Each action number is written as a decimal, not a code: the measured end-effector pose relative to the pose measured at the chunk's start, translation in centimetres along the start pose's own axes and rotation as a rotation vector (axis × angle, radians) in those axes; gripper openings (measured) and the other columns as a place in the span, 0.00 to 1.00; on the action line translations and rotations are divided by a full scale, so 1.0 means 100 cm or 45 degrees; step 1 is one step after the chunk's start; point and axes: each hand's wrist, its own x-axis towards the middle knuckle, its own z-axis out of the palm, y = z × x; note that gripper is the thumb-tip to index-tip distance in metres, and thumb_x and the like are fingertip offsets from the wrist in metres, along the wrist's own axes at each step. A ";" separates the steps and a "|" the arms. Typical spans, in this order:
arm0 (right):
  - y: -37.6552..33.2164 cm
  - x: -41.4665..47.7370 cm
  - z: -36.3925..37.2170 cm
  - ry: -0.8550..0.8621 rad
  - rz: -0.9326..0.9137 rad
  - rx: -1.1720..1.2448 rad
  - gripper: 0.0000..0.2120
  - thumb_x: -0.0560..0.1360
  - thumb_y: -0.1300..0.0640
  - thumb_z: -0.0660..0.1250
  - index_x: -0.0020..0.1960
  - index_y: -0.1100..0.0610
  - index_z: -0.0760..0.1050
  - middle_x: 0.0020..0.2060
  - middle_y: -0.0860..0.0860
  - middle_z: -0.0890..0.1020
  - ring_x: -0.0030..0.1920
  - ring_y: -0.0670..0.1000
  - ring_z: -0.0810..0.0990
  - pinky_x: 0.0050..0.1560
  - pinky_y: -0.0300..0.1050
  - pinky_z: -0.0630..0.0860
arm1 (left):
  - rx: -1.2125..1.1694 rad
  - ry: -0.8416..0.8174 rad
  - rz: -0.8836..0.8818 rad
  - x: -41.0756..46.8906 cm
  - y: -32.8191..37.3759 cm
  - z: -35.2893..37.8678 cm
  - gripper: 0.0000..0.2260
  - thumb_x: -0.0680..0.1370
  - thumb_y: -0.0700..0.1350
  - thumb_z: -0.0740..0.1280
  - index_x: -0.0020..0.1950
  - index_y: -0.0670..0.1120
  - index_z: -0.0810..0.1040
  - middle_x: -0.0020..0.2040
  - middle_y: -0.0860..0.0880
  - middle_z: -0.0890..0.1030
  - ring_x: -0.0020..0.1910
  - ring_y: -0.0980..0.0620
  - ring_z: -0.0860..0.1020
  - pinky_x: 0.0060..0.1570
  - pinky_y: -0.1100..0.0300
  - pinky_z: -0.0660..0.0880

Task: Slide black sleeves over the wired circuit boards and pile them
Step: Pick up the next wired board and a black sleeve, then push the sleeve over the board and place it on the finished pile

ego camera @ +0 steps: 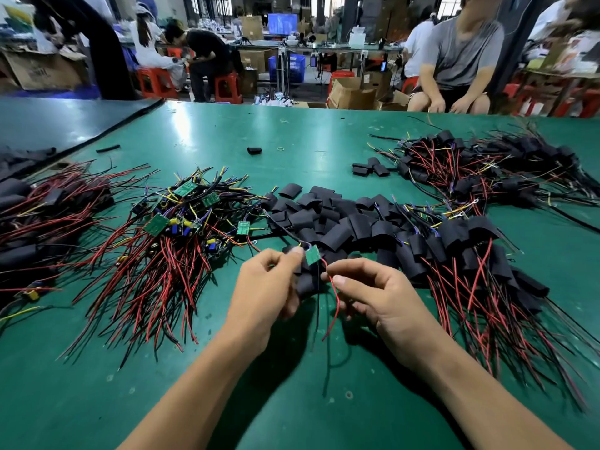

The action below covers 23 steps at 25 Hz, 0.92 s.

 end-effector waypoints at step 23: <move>0.013 -0.004 0.001 -0.164 -0.442 -1.726 0.23 0.77 0.37 0.62 0.69 0.45 0.73 0.66 0.38 0.73 0.63 0.48 0.66 0.62 0.46 0.63 | -0.681 -0.189 0.049 0.007 0.029 -0.032 0.15 0.73 0.45 0.67 0.59 0.47 0.81 0.41 0.50 0.81 0.34 0.52 0.77 0.35 0.63 0.78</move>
